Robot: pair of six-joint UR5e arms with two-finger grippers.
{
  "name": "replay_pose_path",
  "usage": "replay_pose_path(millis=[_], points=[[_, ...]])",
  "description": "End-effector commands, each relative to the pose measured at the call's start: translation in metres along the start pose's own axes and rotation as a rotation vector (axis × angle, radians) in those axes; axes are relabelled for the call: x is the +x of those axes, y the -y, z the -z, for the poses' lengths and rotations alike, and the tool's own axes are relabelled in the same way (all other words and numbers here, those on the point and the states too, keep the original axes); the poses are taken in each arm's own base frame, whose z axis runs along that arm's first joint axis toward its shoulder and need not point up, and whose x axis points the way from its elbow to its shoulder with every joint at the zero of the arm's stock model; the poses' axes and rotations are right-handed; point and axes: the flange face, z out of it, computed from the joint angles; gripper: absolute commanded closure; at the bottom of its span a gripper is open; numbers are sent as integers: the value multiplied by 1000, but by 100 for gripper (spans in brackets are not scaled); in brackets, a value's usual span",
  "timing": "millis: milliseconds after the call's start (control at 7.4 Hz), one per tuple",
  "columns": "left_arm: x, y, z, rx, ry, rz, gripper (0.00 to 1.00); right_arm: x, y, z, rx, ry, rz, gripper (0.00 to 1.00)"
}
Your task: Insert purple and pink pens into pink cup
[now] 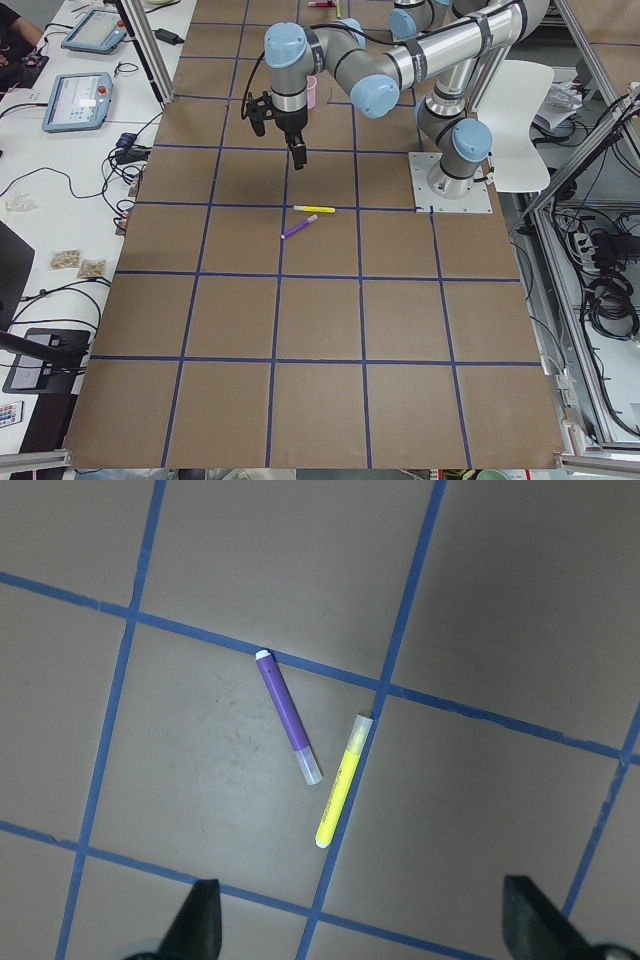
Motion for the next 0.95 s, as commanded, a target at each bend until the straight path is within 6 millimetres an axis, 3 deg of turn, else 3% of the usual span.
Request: replay_pose_path(millis=[0,270,405,541,811], points=[[-2,4,-10,-8,-2,-10,0,4,0,-3,-11,-3,-3,26],[-6,4,-12,-6,2,-8,0,12,-6,-11,-19,13,-22,34],[-28,6,-15,-6,0,28,0,17,-10,-14,-24,22,-34,39],[-44,11,-24,-10,-5,77,0,17,-12,-14,-32,24,-33,58],[-54,38,-69,-14,-5,177,0,18,-14,-13,-52,18,-33,86]])
